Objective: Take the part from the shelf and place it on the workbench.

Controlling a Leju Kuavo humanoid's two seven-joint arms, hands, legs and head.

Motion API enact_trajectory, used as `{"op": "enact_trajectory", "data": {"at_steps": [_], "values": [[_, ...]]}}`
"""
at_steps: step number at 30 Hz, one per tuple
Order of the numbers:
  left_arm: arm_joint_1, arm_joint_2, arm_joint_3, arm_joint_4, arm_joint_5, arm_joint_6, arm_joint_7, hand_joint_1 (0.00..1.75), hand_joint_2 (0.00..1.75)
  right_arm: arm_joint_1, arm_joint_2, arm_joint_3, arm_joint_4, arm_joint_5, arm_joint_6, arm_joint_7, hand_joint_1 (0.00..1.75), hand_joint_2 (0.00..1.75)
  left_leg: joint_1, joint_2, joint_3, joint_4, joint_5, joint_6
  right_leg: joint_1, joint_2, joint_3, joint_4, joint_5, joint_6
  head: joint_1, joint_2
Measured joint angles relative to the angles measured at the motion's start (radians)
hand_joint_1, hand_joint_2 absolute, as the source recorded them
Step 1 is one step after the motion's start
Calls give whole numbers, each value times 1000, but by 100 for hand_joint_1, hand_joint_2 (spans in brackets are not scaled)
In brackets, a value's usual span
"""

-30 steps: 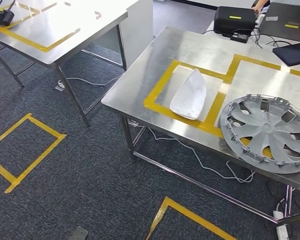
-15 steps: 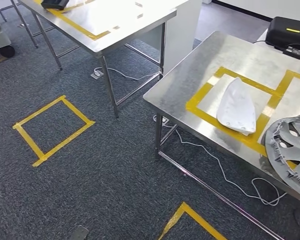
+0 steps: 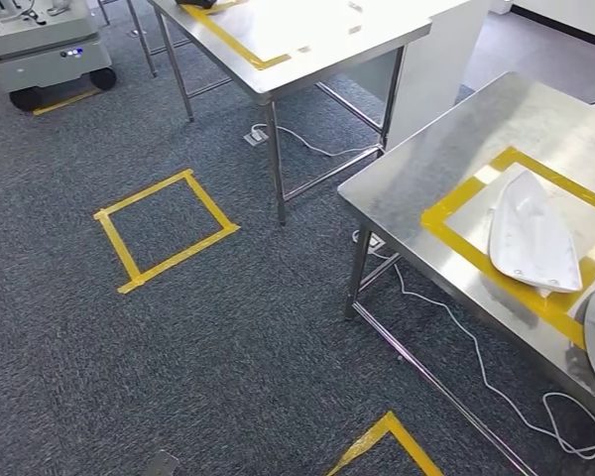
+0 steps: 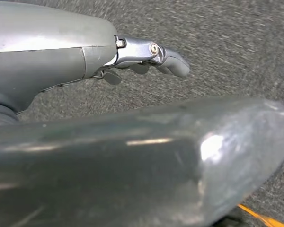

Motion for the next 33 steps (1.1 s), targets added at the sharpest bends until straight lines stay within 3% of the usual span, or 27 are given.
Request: {"op": "enact_trajectory", "data": {"at_steps": [2, 3, 5, 6, 8, 9, 11, 12, 13, 14, 16, 18, 20, 22, 24, 26, 27, 28, 29, 31, 33], "values": [[-6, -2, 0, 0, 1, -1, 3, 0, 0, 11, -3, 34, -3, -71, 5, 26, 0, 0, -1, 39, 53, -94, 25, 10, 6, -21, 2, 4, -10, 14, 1, 0], [-8, -3, 0, 0, 1, -1, 4, 0, 0, 27, -6, 66, -16, -141, 14, 61, 0, 0, -4, 43, 60, -108, 23, 20, 7, -31, 4, 3, -14, 21, 4, 0], [-6, -2, 0, 0, 1, -2, 7, 0, 0, 107, -4, 186, -121, -395, 37, 224, 0, 0, -10, 10, 60, -108, 22, 43, -1, -51, 18, 1, -23, 36, 13, 0], [-3, -2, 0, 0, 1, -3, 10, 0, 0, 171, 0, 277, -206, -562, 46, 336, 0, 0, -12, -6, 61, -109, 22, 51, -6, -38, 20, 12, -36, 43, 14, 0], [0, 1, 1, 0, 1, -4, 13, 0, 0, 298, 11, 490, -370, -850, 50, 507, 0, 0, -11, -33, 61, -111, 25, 64, -10, 20, -13, 94, -93, 49, 20, 0], [0, 2, 1, 0, 1, -4, 14, 0, 0, 345, 12, 594, -426, -931, 51, 539, 0, 0, -11, -43, 58, -111, 26, 67, -9, 52, -49, 165, -130, 47, 25, 0], [-3, 3, 2, 0, 1, -5, 15, 0, 0, 397, 12, 764, -507, -957, 56, 544, 0, 0, -14, -61, 54, -111, 27, 72, -7, 74, -118, 289, -175, 43, 30, 0], [-3, 3, 2, 0, 1, -5, 15, 0, 0, 413, 12, 823, -538, -933, 58, 544, 0, 0, -15, -73, 54, -111, 27, 73, -6, 76, -131, 307, -169, 40, 30, 0], [-3, 3, 2, 0, 1, -6, 15, 0, 0, 426, 12, 869, -566, -907, 59, 545, 0, 0, -16, -87, 55, -111, 27, 72, -5, 79, -122, 282, -143, 37, 30, 0], [-3, 2, 2, 0, 1, -7, 15, 0, 0, 440, 12, 905, -592, -891, 58, 548, 0, 0, -16, -102, 56, -110, 28, 72, -5, 88, -96, 222, -104, 32, 31, 0], [-4, 2, 2, 0, 1, -10, 15, 0, 0, 465, 12, 958, -636, -885, 57, 557, 0, 0, -17, -132, 56, -108, 30, 67, -5, 134, -34, 84, -39, 24, 33, 0], [-4, 2, 2, 0, 1, -12, 15, 0, 0, 480, 12, 995, -665, -885, 57, 564, 0, 0, -15, -155, 51, -107, 33, 56, -3, 159, -9, 23, -20, 19, 33, 0], [-2, 2, 2, 0, -2, -13, 16, 0, 0, 490, 12, 1021, -688, -887, 57, 566, 0, 0, -10, -172, 45, -108, 37, 42, 1, 139, -5, 18, -16, 10, 33, 0], [0, 2, 1, 0, -8, -13, 19, 0, 0, 495, 12, 1040, -707, -887, 56, 566, 0, 0, -10, -144, 29, -82, 18, 32, 0, 115, 2, 10, -7, -4, 29, 0], [-3, 1, 0, 0, -12, -13, 22, 0, 0, 501, 12, 1051, -717, -887, 55, 566, 0, 0, -12, -84, -21, 21, -45, 26, 0, 86, 4, 6, -3, -12, 22, 0], [-7, 0, 0, 0, -16, -12, 23, 0, 0, 507, 12, 1056, -720, -886, 55, 566, 0, 0, -10, -56, -83, 149, -102, 19, 2, 53, 3, 6, -4, -13, 18, 0], [-6, 0, 0, 0, -17, -11, 24, 0, 0, 508, 12, 1057, -722, -886, 55, 566, 0, 0, -8, -52, -97, 179, -105, 16, 2, 38, 2, 6, -5, -13, 18, 0], [-5, 0, 0, 0, -18, -11, 25, 0, 0, 508, 12, 1058, -723, -886, 55, 566, 0, 0, -5, -49, -91, 172, -90, 14, 1, 25, 2, 6, -7, -11, 18, 0], [-3, 0, 0, 0, -18, -11, 26, 0, 0, 507, 12, 1060, -725, -886, 55, 566, 0, 0, -3, -41, -66, 128, -61, 11, 0, 12, 2, 6, -10, -8, 18, 0], [-6, -1, 0, 0, -18, -10, 27, 0, 0, 509, 12, 1064, -727, -885, 55, 566, 0, 0, 1, 9, 13, -9, -4, 6, 2, -12, 9, 11, -22, 5, 15, 0], [-11, -4, -1, 0, -19, -10, 27, 0, 0, 510, 12, 1067, -731, -885, 55, 565, 0, 0, 1, 38, 56, -85, 12, 15, 7, -33, 17, 14, -35, 19, 18, 0]]}}
